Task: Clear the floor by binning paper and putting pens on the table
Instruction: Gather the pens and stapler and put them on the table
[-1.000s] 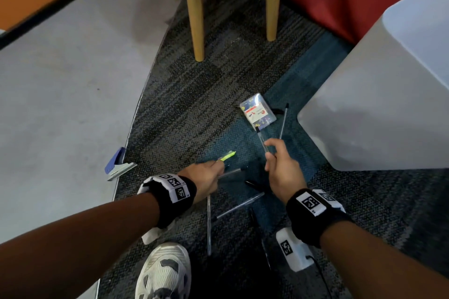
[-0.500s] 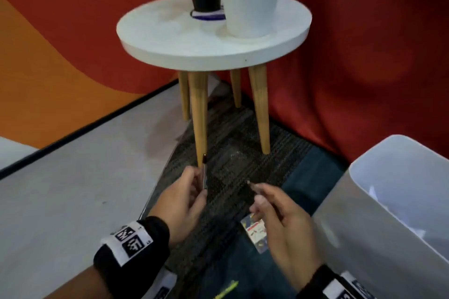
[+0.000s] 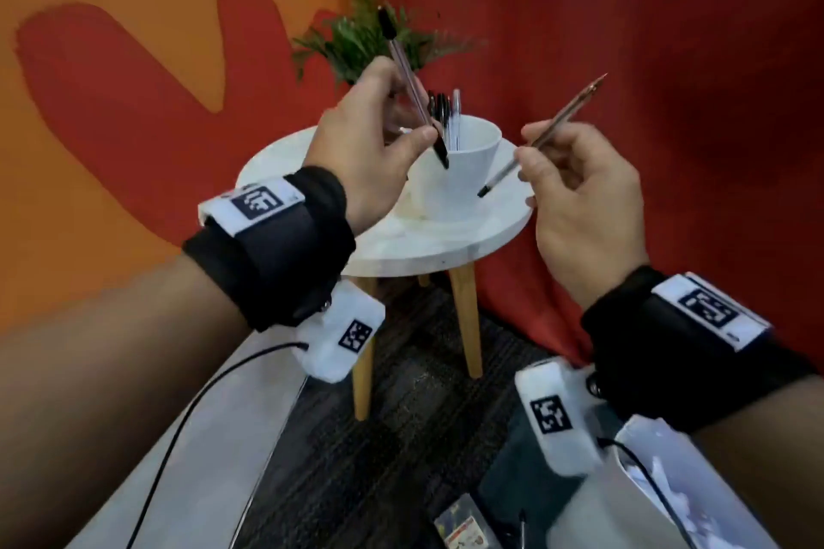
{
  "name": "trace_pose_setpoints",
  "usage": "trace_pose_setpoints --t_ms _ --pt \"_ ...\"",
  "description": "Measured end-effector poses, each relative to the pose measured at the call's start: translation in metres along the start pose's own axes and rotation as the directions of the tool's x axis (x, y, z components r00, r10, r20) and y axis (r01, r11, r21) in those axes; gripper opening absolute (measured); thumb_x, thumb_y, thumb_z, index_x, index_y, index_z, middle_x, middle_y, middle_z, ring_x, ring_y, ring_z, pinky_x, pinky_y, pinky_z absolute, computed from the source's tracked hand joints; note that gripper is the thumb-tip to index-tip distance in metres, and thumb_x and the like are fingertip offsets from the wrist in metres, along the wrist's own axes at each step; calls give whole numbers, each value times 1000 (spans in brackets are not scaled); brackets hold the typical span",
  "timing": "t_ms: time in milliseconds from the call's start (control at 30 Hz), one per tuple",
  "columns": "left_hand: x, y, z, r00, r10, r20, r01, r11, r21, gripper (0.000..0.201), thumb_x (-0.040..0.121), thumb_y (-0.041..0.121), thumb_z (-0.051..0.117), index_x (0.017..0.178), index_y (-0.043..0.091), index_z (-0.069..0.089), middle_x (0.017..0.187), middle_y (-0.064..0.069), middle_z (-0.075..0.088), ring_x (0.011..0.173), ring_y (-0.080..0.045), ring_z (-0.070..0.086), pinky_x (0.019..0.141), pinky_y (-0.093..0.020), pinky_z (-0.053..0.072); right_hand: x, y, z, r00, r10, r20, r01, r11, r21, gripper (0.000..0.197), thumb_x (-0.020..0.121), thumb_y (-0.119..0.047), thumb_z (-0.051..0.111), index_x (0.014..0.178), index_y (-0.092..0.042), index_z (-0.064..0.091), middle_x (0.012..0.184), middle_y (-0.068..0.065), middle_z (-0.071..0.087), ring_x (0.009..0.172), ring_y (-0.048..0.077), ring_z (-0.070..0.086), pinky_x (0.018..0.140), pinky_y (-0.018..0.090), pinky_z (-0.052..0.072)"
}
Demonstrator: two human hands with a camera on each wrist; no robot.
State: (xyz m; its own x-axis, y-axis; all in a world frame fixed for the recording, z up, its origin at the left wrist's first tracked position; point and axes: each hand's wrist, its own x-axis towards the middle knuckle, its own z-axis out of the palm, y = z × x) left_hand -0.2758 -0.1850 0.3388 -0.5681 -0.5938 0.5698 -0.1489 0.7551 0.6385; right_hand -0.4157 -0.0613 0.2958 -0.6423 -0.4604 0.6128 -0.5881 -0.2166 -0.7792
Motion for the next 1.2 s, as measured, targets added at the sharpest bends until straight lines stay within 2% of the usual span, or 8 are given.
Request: trace_pose_setpoints --t_ms 100,333,467,600,700,767,1033,1200 --pt "43 1 -4 1000 11 -22 -10 999 42 20 89 23 63 103 22 49 93 5 69 88 -13 66 82 -40 55 39 -13 5 998 -51 -39 50 999 -7 16 91 -15 61 95 -31 62 89 -9 69 84 8 66 82 39 56" --pt "79 -33 12 991 -127 39 115 967 226 22 88 26 63 103 27 48 97 5 70 88 -21 66 84 -38 54 66 -17 26 997 -55 61 64 985 -157 16 92 -13 61 98 -26 65 89 -11 69 87 3 64 81 18 52" --pt "79 -49 24 969 -219 113 176 937 301 17 90 29 60 97 29 45 88 9 65 86 -25 63 79 -39 53 71 -9 31 993 1 122 38 948 -317 14 92 -18 60 101 -29 62 87 -13 66 85 6 63 82 30 53" --pt "80 -52 31 950 -281 133 226 918 326 19 89 35 60 103 34 46 79 12 64 92 -28 60 88 -44 49 77 1 35 974 92 204 28 853 -520 18 92 -24 57 108 -30 57 90 -10 68 92 20 63 83 42 52" --pt "82 -51 34 939 -316 139 264 916 302 39 86 35 62 123 31 47 90 6 70 96 -29 61 90 -43 49 81 3 36 965 165 203 -4 785 -619 18 93 -26 57 111 -29 56 90 -8 69 95 26 62 86 44 49" --pt "83 -52 35 936 -323 140 277 920 276 45 85 34 63 126 30 46 97 0 70 95 -30 63 89 -43 50 86 2 36 961 202 187 -34 762 -646 19 93 -27 57 112 -28 57 91 -7 70 98 28 61 90 44 47" --pt "83 -54 38 923 -347 169 307 925 225 29 83 35 63 108 36 49 92 0 69 84 -33 65 82 -43 55 102 1 42 946 263 192 -58 716 -695 29 92 -32 63 121 -26 64 96 -2 73 105 25 61 100 45 42" --pt "77 -55 41 930 -331 162 280 921 272 14 89 31 53 102 35 52 95 0 68 89 -33 63 85 -43 50 111 4 52 916 336 219 -84 694 -715 43 85 -38 71 124 -22 64 113 6 70 109 29 61 96 42 48"
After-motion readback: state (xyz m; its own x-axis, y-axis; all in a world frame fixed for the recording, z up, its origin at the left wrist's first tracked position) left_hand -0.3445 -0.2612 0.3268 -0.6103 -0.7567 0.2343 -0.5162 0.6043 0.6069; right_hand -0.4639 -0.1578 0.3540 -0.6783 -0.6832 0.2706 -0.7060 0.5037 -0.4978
